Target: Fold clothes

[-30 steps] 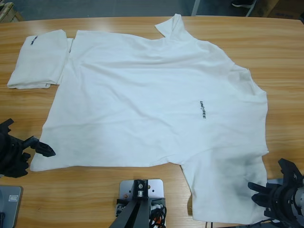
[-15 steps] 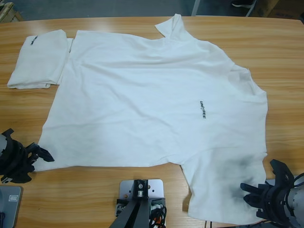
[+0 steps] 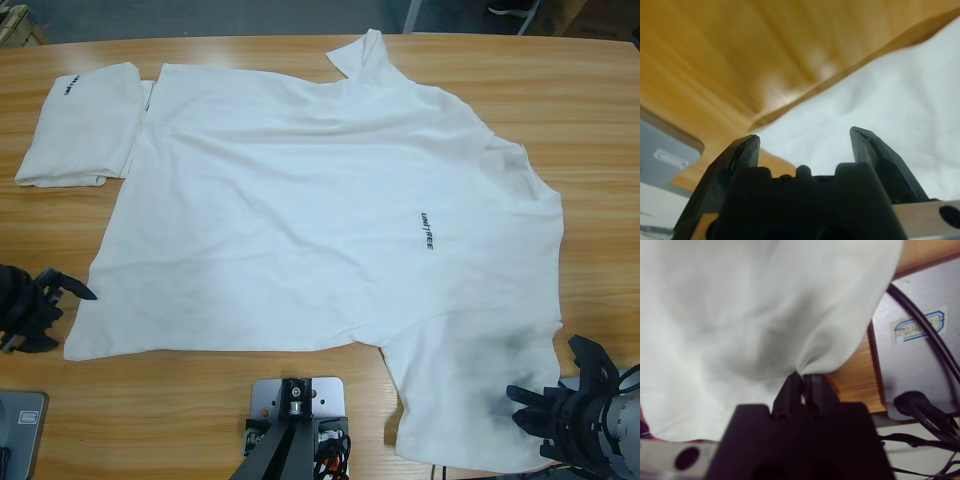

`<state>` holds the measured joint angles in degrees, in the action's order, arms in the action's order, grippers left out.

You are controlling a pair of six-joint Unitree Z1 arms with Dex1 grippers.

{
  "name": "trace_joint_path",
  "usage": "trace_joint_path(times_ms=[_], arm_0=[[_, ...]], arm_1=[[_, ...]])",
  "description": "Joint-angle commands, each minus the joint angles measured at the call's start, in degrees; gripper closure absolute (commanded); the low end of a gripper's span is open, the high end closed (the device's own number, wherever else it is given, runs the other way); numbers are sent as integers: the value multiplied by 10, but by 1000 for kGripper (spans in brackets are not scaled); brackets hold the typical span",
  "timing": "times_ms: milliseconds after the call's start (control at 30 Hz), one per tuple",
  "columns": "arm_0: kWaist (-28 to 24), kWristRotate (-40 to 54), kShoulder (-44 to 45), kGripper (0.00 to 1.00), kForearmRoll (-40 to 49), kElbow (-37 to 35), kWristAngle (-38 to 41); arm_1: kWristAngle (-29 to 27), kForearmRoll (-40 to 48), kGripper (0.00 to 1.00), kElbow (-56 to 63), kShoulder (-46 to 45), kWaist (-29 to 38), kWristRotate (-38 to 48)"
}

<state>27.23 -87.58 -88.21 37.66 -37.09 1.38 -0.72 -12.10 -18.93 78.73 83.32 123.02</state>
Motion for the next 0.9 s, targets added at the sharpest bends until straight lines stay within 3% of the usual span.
trace_joint_path(times_ms=[33, 167, 300, 467, 533, 600, 633, 667, 700, 900], arm_0=[[-23, 75, 0, 237, 1, -8, -3], [2, 91, -25, 193, 2, -15, 1], [35, 45, -27, 216, -1, 2, 38], [39, 29, -20, 221, -2, 6, 31], [39, 24, -14, 285, -1, 10, 33], [39, 4, -5, 424, 3, 15, 37], [39, 8, 1, 323, 5, 13, 31], [39, 19, 4, 85, 8, 14, 26], [40, 20, 4, 30, 11, 15, 25], [40, 49, 26, 50, 21, 16, 7]], arm_1=[[-12, 9, 1000, 22, 8, 2, -7], [-13, 9, 1000, 22, 8, 2, -7], [-17, 10, 1000, 21, 12, 2, -7], [-22, 14, 1000, 21, 19, 2, -7], [-22, 15, 1000, 21, 20, 2, -7], [-23, 16, 1000, 21, 20, 2, -7], [-24, 18, 1000, 20, 21, 2, -7], [-24, 20, 1000, 19, 22, 2, -7], [-24, 22, 1000, 18, 25, 2, -7], [-24, 40, 1000, 17, 43, 2, -7]])
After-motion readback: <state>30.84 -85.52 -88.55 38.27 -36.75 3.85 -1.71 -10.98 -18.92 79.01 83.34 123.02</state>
